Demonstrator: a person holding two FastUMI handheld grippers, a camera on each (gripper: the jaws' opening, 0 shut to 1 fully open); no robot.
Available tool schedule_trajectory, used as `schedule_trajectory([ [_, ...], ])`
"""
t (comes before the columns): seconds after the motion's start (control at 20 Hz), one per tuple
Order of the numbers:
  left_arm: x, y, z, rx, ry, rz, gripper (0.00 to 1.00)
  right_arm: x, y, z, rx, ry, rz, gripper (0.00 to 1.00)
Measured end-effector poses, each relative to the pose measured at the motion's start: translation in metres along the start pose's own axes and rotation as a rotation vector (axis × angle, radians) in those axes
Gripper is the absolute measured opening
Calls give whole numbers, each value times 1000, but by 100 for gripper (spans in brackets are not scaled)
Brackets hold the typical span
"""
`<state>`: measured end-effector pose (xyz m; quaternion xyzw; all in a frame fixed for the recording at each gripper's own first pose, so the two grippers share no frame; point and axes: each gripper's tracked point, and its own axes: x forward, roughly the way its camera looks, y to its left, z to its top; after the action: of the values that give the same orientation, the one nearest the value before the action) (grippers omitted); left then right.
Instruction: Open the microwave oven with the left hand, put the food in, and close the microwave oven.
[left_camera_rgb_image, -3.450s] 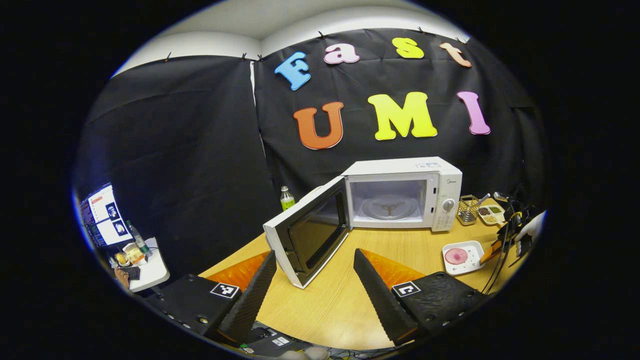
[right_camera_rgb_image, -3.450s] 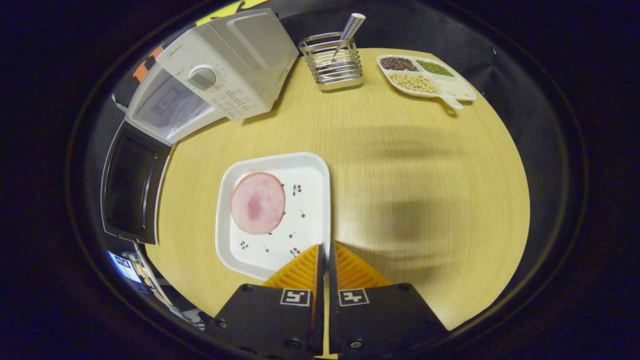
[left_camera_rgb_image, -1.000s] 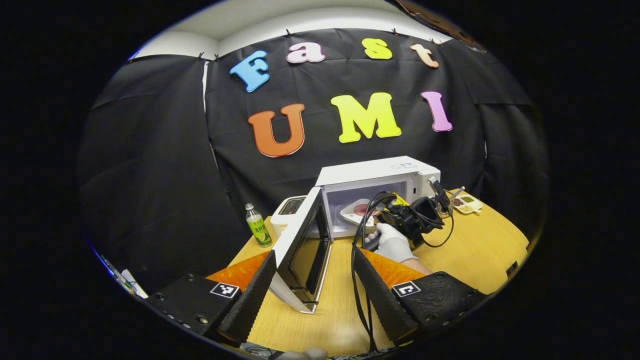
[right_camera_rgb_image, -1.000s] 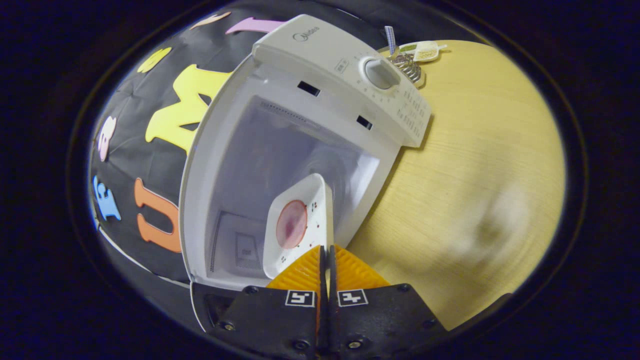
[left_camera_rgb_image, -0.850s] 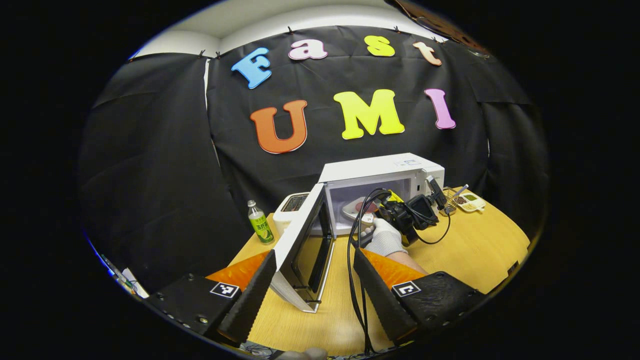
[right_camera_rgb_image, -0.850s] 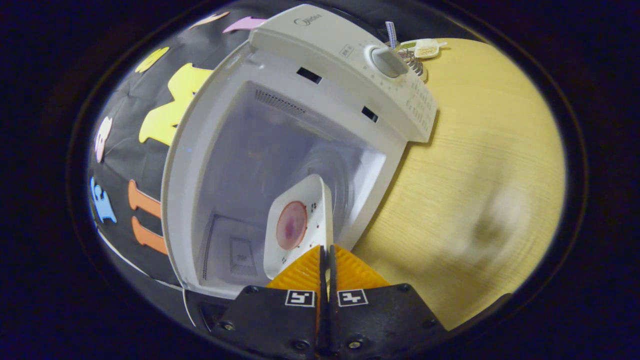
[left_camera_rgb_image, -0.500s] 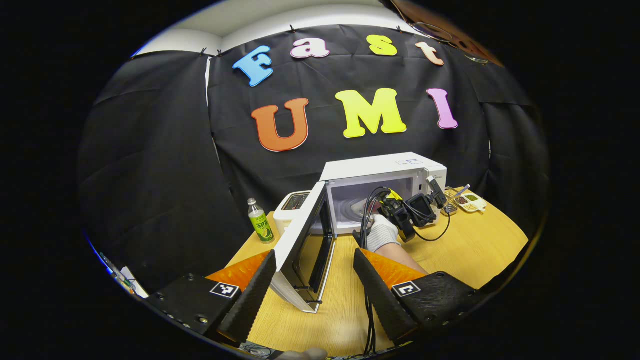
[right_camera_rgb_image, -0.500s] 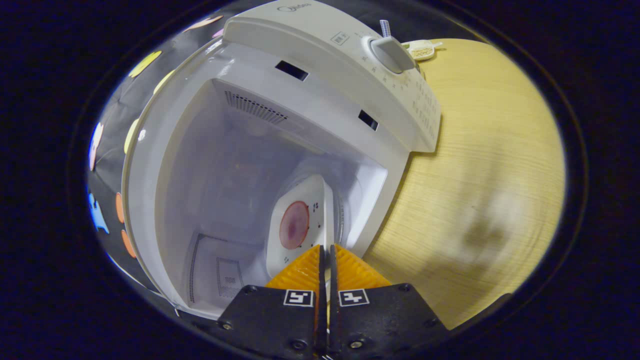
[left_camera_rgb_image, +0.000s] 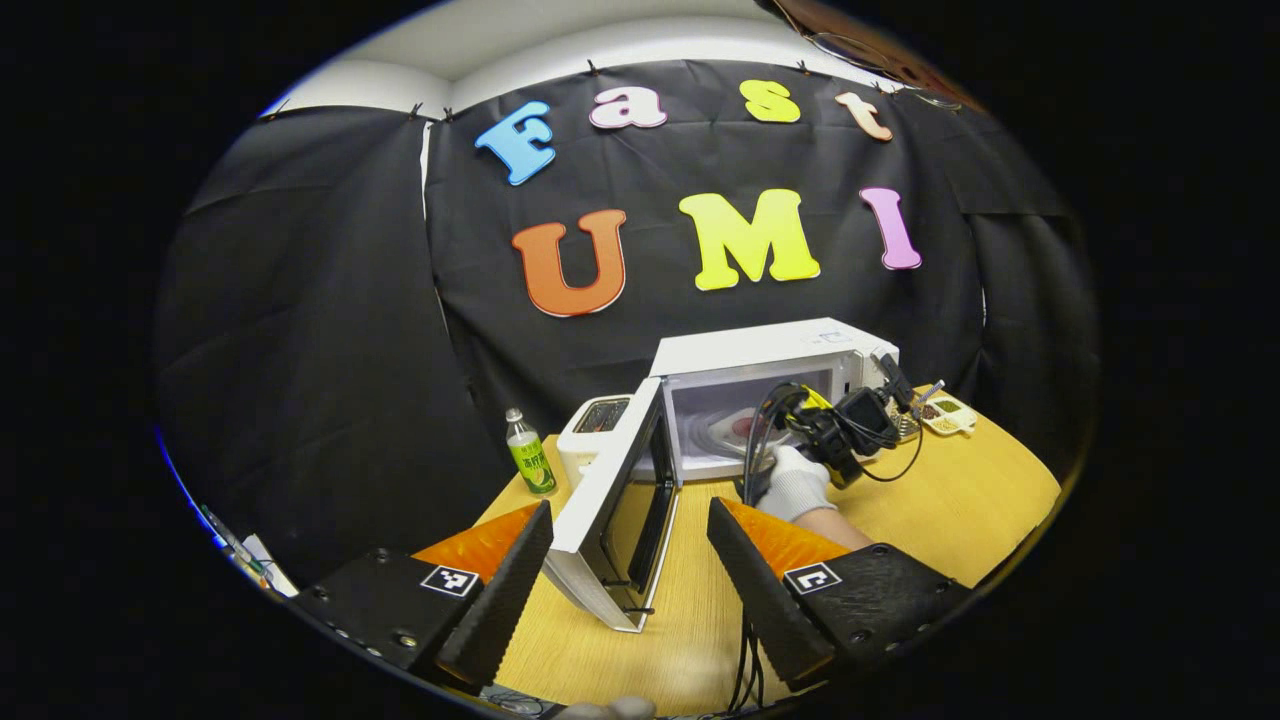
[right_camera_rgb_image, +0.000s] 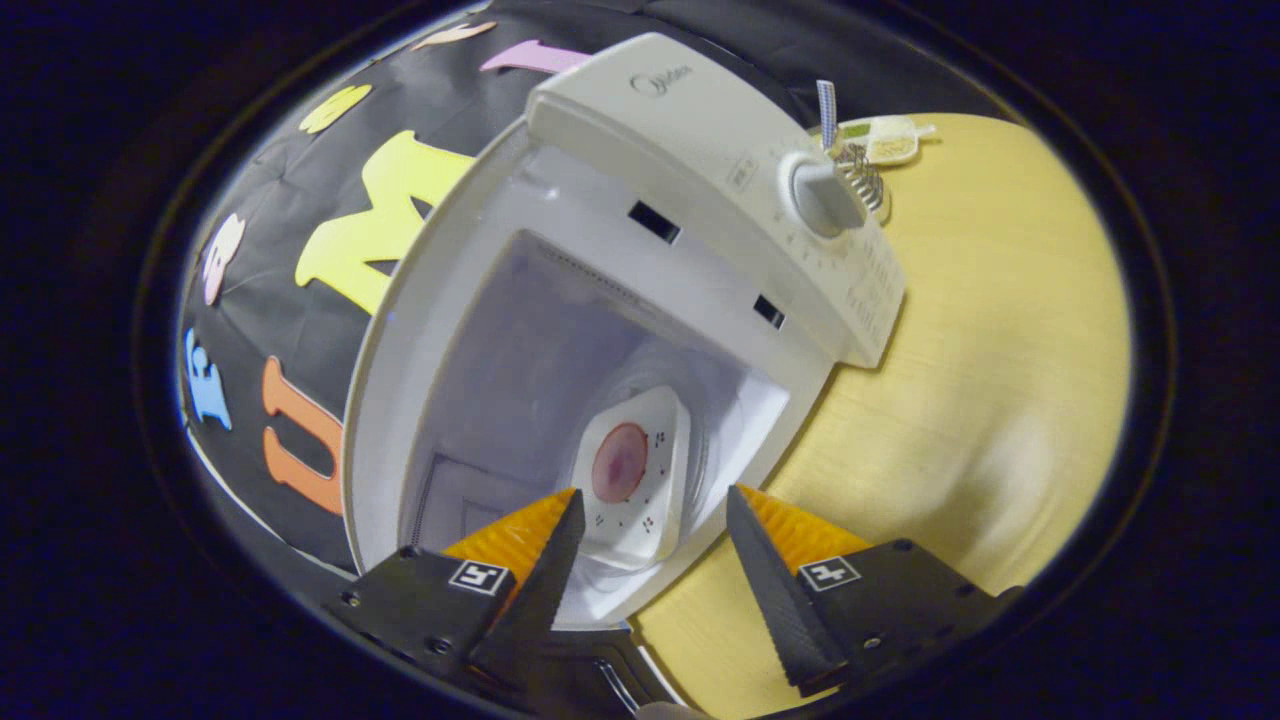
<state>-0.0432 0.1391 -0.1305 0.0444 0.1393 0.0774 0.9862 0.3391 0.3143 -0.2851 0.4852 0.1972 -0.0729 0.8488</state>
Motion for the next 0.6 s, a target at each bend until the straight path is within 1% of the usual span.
schedule_trajectory([
  [0.05, 0, 0, 4, -6, -6, -4, 95, -11, -5, 11, -33, -2, 4, 86],
  [0.1, -1, 2, 9, -12, -18, -4, 95, -22, -13, 23, -80, -17, -5, 99],
  [0.2, 0, 6, 21, -15, -47, -1, 95, -44, -25, 51, -173, -48, -23, 99],
  [0.35, 3, 8, 34, -12, -80, -3, 95, -74, -31, 76, -332, -10, 4, 99],
  [0.4, 3, 10, 37, -6, -93, 1, 95, -91, -34, 90, -400, -26, 8, 100],
  [0.5, 2, 13, 41, -4, -109, 1, 95, -124, -31, 115, -494, -58, 33, 100],
  [0.6, 2, 19, 44, -6, -126, 2, 95, -156, -32, 131, -613, -73, 48, 100],
])
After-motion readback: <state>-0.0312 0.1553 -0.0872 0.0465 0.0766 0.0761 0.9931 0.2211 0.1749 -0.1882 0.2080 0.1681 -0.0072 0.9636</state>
